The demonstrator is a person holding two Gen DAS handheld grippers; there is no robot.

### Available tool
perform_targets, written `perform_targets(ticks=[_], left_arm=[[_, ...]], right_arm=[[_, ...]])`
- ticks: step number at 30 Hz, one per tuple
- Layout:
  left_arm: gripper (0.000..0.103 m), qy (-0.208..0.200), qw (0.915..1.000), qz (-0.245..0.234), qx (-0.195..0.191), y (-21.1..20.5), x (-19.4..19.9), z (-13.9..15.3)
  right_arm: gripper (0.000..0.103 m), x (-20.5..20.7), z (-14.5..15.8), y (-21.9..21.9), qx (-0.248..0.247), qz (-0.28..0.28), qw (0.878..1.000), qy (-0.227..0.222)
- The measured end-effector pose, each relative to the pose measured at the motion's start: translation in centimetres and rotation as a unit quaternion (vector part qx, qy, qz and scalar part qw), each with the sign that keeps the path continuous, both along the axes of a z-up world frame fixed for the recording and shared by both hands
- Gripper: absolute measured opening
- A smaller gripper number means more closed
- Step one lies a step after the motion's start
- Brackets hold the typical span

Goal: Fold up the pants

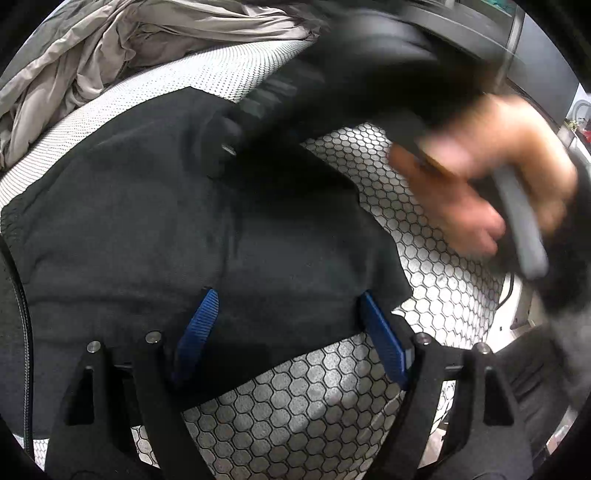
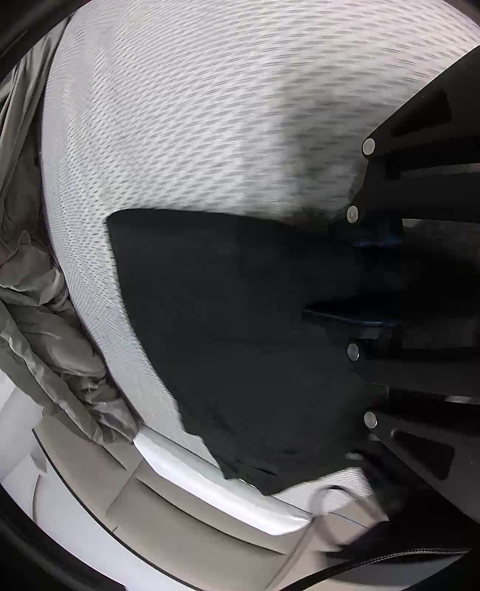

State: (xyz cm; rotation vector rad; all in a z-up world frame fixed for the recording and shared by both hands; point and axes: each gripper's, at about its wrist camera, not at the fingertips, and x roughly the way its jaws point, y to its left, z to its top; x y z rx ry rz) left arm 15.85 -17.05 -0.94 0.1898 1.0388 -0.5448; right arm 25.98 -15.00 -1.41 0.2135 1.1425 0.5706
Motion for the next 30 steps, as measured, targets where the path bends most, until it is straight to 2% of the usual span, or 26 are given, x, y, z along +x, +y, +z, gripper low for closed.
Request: perform_targets(ticks=[6,10,14,16,19,23,25,27,30], left_arm=[[0.077,0.001,1.0000,-0.006,0.002,-0.1,0.2,0.0],[0.077,0.000,1.0000,-0.007,-0.005,0.3,0.3,-0.1],[0.078,-0.004,0.9998,-0.011,-0.016,0.5,0.2,0.0],[0.078,-0.001,0.9993,-0.011,-0.037,1.0,-0.3,0.6],[0.078,-0.009,0.9955,-0.007,-0.094,2.9,-1.1,2.6],[0.078,-0.067,0.9861,0.027,-0.149,7.1,-1.8,6.3],[0.078,-0.082,0.9830,0.055,-0.154,9.3,-1.5,6.9],[0.078,-0.080,0.9794,0.096,-0.159,11.7,-0.7,6.7],[0.078,-0.061,0.9730,0.159,-0.157,15.2,0.3,5.4]], right_arm=[[0.027,8.2,-0.5,0.9,-0.004,-0.003,1.000,0.008],[0.027,13.8,-0.4,0.8,0.019,-0.018,0.999,0.031],[0.027,15.7,0.3,0.5,0.015,-0.045,0.999,0.025],[0.029,14.6,1.2,-0.6,0.020,-0.051,0.998,0.019],[0.036,10.4,3.0,-3.6,0.032,-0.057,0.998,0.004],[0.045,2.6,5.1,-7.7,0.137,-0.079,0.987,-0.001],[0.046,-1.9,5.6,-9.4,0.147,-0.097,0.984,-0.013],[0.050,-4.8,5.1,-8.8,0.132,-0.110,0.985,-0.009],[0.050,-6.5,2.8,-7.7,0.112,-0.129,0.985,0.010]])
